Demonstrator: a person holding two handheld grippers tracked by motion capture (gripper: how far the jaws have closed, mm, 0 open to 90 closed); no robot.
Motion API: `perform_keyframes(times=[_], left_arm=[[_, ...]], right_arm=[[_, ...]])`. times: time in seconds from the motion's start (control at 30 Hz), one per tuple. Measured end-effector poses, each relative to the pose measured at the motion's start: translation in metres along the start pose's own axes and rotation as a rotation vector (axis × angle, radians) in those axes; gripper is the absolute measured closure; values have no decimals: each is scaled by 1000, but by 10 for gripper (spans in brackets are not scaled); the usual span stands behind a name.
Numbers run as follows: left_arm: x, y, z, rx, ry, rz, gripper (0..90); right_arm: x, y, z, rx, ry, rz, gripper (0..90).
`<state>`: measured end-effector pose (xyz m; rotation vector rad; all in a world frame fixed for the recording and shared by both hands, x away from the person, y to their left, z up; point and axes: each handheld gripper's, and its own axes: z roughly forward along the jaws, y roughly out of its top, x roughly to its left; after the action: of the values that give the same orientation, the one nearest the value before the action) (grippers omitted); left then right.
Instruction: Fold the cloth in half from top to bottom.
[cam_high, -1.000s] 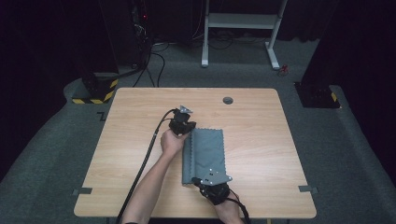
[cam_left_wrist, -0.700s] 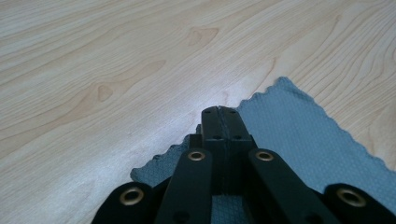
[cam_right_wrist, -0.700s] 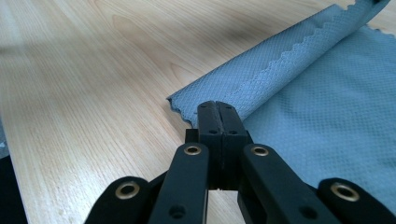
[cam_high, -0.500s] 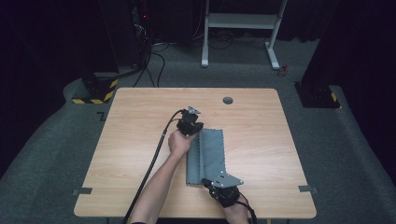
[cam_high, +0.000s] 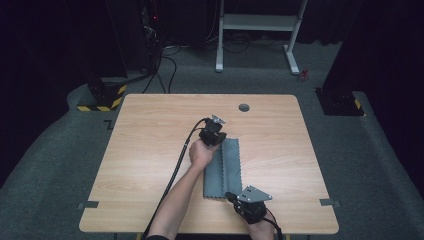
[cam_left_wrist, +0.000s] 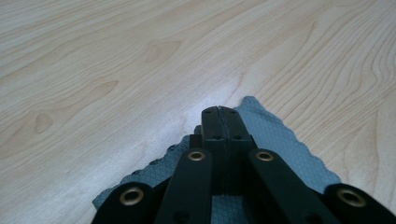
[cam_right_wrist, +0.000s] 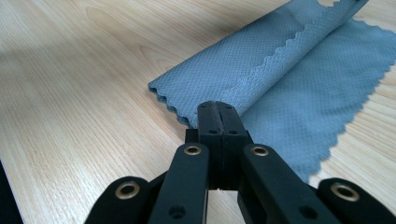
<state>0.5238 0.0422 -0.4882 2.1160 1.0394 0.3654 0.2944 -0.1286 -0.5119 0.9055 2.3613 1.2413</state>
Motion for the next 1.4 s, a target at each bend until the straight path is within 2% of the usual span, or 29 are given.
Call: perform_keyframes(times=[0.37,0.47,0.6,0.73,1.0,1.03,1.1,1.27,1.4], left_arm=[[-12,7,11,-1,-11,20,900],[-15,7,15,10,-7,33,900],[-17,7,20,23,-5,30,900],[-22,8,22,22,0,54,900],[-26,8,28,30,-2,64,899],[-26,8,28,29,-4,75,898],[-28,8,30,29,-13,62,897],[-30,8,33,40,-8,66,898],[-31,8,34,28,-2,64,894]], right_arm=[[-8,-6,-8,23,-24,17,900],[-10,-8,-9,35,-25,17,900],[-13,-11,-8,44,-29,33,900],[-16,-15,-9,55,-28,43,900],[-19,-17,-9,77,-31,62,900],[-19,-17,-9,79,-30,64,900],[-20,-18,-9,82,-28,69,900],[-21,-18,-10,86,-30,71,900],[-23,-19,-11,81,-32,78,886]])
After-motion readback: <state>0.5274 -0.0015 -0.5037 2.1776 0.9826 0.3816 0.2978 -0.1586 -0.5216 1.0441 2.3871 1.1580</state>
